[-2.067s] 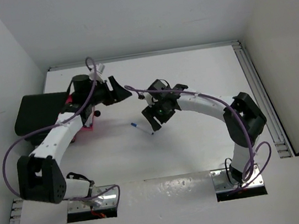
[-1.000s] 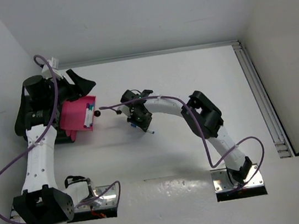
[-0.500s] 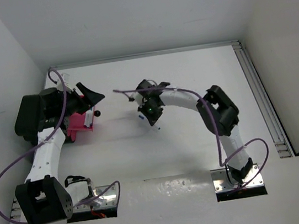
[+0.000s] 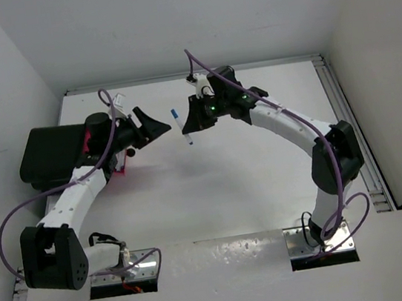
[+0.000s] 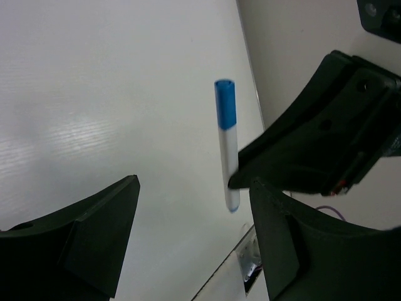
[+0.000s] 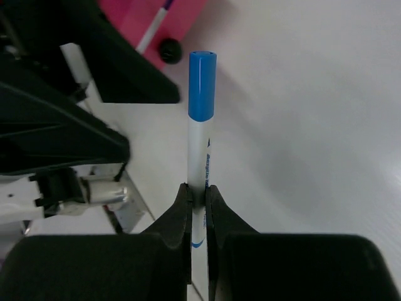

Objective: Sort the stationery into containers
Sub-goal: Place the pen in the drawer.

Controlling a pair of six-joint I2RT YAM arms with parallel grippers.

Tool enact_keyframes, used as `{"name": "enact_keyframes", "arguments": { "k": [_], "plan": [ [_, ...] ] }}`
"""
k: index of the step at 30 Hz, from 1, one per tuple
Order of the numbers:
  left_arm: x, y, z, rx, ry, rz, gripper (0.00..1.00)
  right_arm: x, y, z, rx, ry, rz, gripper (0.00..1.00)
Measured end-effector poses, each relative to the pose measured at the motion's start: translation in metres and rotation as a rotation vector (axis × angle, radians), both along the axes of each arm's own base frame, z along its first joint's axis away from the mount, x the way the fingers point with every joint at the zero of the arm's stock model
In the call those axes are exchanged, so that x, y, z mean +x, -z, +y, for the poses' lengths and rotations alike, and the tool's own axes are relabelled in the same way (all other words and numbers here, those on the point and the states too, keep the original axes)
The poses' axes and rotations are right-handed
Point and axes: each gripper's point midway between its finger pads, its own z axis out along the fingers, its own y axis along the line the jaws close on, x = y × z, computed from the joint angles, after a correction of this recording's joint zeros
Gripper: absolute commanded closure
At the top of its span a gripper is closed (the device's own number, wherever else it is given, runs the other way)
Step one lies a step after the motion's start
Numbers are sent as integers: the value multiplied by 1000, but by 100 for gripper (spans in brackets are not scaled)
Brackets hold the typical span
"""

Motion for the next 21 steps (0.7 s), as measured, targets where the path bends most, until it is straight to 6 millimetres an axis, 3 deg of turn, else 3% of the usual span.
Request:
{"name": "enact_keyframes", "arguments": {
  "k": [5,8,11,12,14,15,16,17,18,20,21],
  "plan": [
    [9,-5,-13,-42,7,1,24,-19,-20,24,73,-53,39,100],
    [12,-9,-16,-68,1,-1,33,-25,-29,32,104,-79,42,100],
    [15,-16,-18,-107,-1,-7,55,-32,-31,37,115,-97,54,100],
    [15,-19,-19,-119,4,-13,70,-33,-31,38,116,-100,57,100],
    [15,-26,-21,-148,13,-22,84,-35,-31,40,118,-105,60,100],
    [14,-31,-23,-164,24,-30,94,-35,-31,40,117,-106,62,95],
    [13,-33,-23,-165,34,-44,98,-36,-30,40,118,-107,64,84],
    [13,-33,-22,-167,39,-42,100,-36,-31,41,119,-108,68,62],
    [12,-33,-20,-164,45,-40,100,-37,-31,41,123,-109,72,53],
    [15,-29,-10,-111,52,-25,100,-35,-32,39,126,-107,74,40],
    [20,-29,-2,-66,54,-27,100,-33,-32,37,128,-102,76,39]
  ]
}}
